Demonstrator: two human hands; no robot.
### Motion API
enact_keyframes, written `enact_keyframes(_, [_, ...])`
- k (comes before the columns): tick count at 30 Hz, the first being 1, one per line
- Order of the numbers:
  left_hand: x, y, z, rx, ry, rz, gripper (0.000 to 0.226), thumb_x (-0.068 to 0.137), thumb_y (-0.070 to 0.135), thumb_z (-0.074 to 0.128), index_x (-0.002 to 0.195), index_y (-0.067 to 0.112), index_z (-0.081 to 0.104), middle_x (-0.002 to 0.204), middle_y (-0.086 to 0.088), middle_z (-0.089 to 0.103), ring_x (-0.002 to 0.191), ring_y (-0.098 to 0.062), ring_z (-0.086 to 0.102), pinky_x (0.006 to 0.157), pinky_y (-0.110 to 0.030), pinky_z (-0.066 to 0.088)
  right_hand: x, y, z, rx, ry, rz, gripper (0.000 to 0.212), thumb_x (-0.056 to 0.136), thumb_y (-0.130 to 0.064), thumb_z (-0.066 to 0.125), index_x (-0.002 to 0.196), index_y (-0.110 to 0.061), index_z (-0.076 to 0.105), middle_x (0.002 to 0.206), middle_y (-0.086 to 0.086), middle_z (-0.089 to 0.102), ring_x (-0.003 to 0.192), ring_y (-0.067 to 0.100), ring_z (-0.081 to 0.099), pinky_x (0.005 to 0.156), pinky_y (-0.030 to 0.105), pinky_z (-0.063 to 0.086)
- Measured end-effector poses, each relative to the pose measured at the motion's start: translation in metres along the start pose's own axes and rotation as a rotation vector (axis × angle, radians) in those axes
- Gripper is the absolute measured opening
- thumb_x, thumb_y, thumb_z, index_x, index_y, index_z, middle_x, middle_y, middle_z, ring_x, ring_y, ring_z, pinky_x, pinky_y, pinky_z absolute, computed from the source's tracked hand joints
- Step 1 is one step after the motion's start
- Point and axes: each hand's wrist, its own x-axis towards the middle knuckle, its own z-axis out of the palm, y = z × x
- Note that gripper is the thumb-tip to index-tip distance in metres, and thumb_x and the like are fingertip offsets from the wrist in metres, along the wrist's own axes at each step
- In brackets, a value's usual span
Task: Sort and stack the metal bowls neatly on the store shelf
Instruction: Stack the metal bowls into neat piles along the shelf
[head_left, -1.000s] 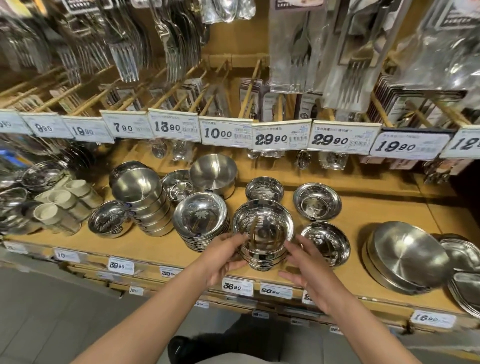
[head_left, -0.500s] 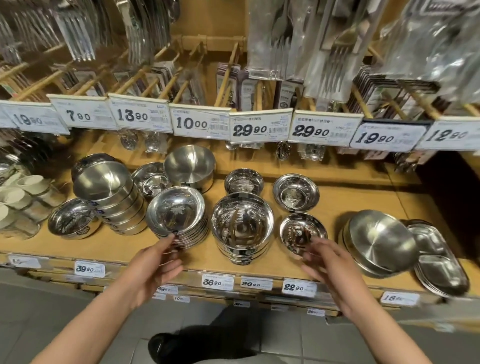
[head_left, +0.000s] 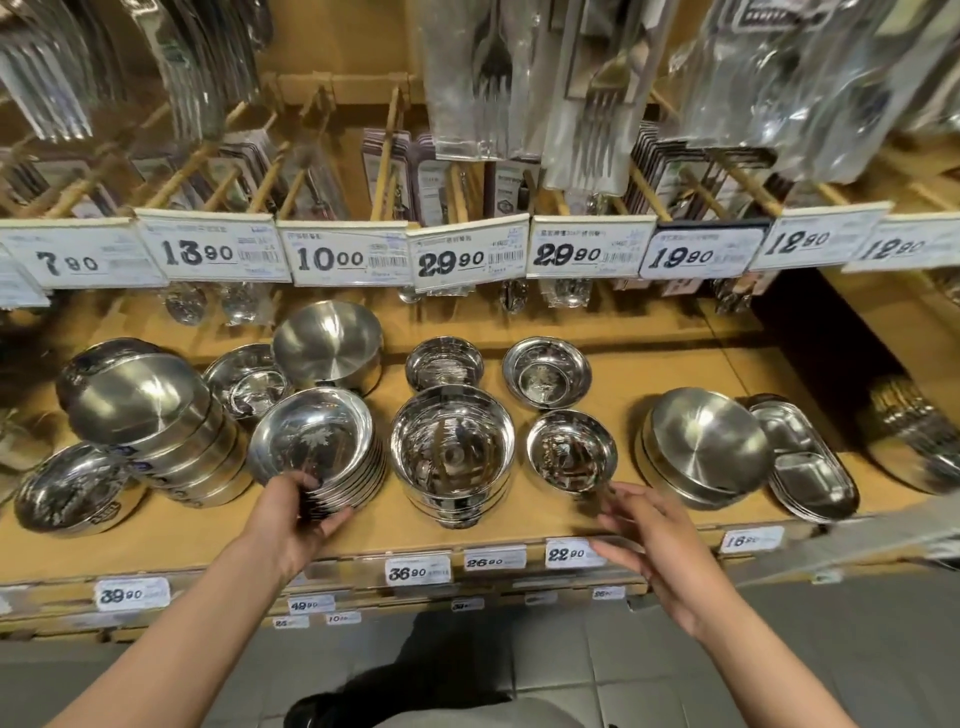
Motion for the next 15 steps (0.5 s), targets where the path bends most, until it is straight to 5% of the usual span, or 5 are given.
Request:
enact_keyframes(10, [0.0, 0.001, -0.01, 0.013, 0.017, 0.042, 0.015, 0.095, 0.005, 0.041, 0.098, 0.012, 0.055, 0.1, -0.017, 0.061, 0.09, -0.031, 0.062, 0.065, -0.043, 0.053, 0.005, -0.008, 0.01, 0.015, -0.008, -0.03, 0.017, 0.103, -0.016, 0.057, 0.113, -0.012, 0.069, 0.115, 0.016, 0.067, 0.101, 0.021, 0.07, 0.063, 0.032, 0.065])
enact_keyframes(15, [-0.012, -0.006, -0.018, 0.091, -0.027, 0.079, 0.015, 0.1, 0.03, 0.058, 0.104, 0.015, 0.06, 0.104, -0.013, 0.07, 0.092, -0.027, 0.07, 0.069, -0.038, 0.065, 0.011, -0.017, 0.017, -0.023, -0.072, -0.027, 0.019, 0.102, -0.019, 0.058, 0.116, -0.011, 0.069, 0.112, 0.015, 0.068, 0.098, 0.019, 0.071, 0.07, 0.034, 0.066])
